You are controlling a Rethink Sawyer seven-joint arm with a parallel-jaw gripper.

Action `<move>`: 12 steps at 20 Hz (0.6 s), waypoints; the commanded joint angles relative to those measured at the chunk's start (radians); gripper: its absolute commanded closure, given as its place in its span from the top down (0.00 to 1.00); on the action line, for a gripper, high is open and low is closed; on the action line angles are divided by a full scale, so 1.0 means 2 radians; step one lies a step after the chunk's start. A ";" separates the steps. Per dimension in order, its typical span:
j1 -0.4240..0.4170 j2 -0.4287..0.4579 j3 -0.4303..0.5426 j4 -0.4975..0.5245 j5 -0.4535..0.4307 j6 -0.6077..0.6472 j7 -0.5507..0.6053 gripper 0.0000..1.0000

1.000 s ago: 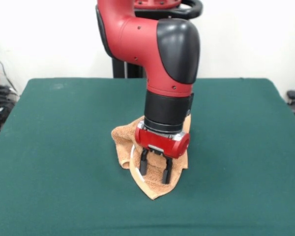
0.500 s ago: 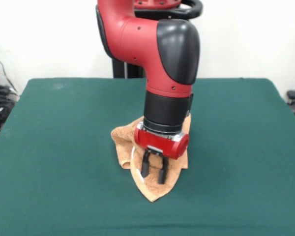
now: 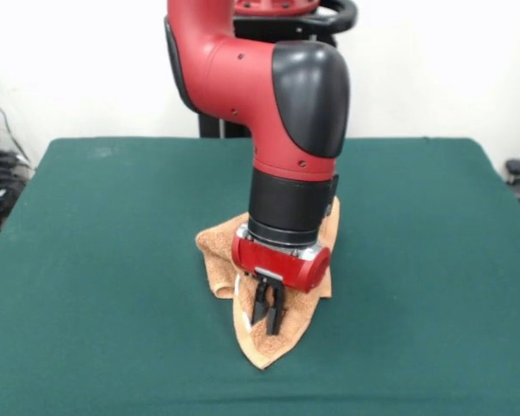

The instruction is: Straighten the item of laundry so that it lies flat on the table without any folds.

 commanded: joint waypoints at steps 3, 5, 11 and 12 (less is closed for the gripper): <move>0.018 0.142 0.054 -0.029 0.061 -0.021 0.144 0.00; 0.022 0.139 0.050 -0.027 0.065 -0.023 0.142 0.00; 0.038 0.064 0.013 0.016 0.032 0.036 0.099 0.00; 0.042 0.047 0.007 0.027 0.030 0.050 0.098 0.00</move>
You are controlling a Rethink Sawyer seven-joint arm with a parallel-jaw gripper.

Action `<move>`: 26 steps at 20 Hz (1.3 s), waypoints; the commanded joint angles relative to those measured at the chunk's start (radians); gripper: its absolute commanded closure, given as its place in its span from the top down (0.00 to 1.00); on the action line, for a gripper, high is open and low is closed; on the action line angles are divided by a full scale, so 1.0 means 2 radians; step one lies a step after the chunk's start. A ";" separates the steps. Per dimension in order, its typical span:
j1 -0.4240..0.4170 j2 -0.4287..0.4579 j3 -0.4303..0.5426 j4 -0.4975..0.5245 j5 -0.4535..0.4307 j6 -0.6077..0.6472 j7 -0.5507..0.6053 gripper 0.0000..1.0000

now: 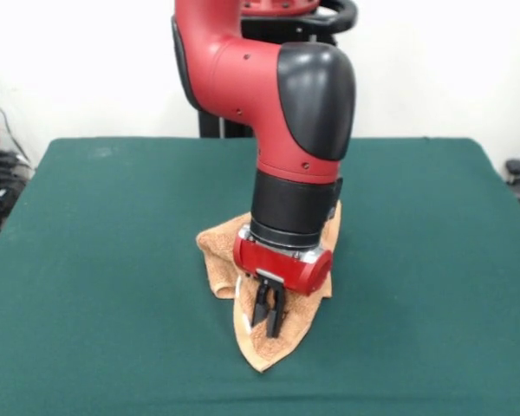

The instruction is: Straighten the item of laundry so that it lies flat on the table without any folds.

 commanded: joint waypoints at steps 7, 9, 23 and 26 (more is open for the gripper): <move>0.037 -0.050 0.003 0.080 -0.008 0.111 0.091 0.00; 0.053 -0.064 -0.019 0.076 -0.008 0.138 0.089 0.00; 0.164 -0.173 -0.139 0.061 -0.017 0.327 0.152 0.00; 0.188 -0.182 -0.160 0.058 -0.015 0.352 0.171 0.00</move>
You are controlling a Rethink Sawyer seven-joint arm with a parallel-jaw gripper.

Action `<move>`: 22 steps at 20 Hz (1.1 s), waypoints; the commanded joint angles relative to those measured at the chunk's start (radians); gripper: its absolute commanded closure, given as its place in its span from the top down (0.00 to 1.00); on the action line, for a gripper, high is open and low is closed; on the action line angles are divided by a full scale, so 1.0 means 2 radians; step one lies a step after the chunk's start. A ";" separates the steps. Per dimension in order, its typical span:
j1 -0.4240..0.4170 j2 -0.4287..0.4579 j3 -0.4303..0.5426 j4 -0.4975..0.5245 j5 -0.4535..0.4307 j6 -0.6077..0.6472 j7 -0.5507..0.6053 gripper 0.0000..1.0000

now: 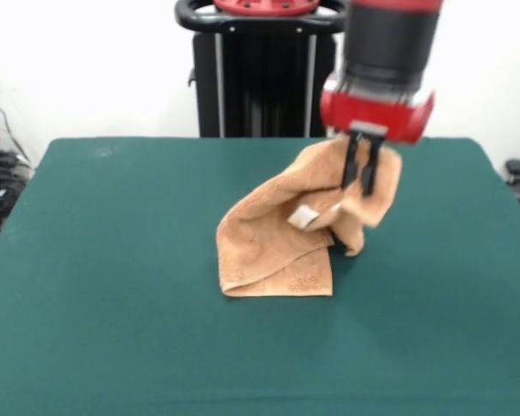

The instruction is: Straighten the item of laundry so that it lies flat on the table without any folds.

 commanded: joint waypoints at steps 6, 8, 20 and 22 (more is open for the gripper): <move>0.117 -0.053 -0.103 -0.007 -0.015 0.195 0.235 0.00; 0.132 -0.060 -0.116 -0.015 -0.015 0.227 0.252 0.00; 0.189 -0.081 -0.161 -0.075 -0.038 0.340 0.337 0.00; 0.190 -0.079 -0.153 -0.069 -0.034 0.334 0.344 0.00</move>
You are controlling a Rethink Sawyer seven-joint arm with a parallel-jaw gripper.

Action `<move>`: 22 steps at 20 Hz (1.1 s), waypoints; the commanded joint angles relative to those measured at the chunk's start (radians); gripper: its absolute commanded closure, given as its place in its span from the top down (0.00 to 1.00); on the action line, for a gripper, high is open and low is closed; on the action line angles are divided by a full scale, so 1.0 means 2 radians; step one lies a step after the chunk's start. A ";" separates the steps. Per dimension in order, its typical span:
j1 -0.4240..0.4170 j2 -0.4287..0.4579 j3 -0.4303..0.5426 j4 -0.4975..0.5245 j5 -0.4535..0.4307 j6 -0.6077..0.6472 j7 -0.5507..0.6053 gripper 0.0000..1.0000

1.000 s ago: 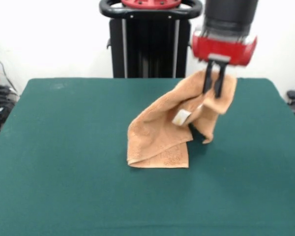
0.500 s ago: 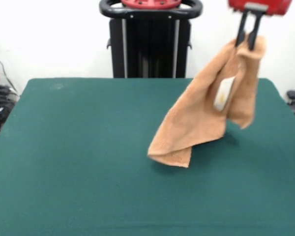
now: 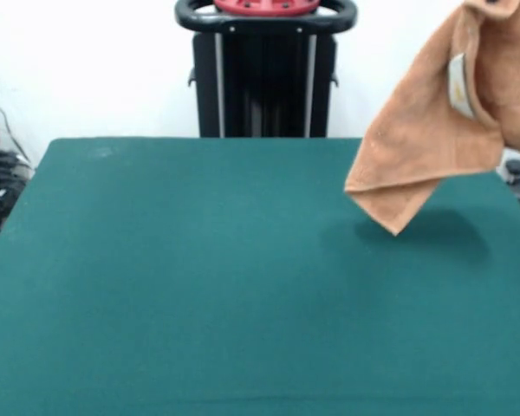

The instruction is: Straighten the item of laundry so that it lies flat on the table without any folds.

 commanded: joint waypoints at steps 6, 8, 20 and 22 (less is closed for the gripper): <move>0.023 0.005 0.012 -0.008 -0.001 0.056 0.201 0.00; 0.035 0.009 0.016 -0.003 0.004 0.044 0.222 0.00; 0.067 0.020 0.065 0.065 0.066 -0.044 0.278 0.00; 0.069 0.017 0.068 0.079 0.068 -0.053 0.271 0.00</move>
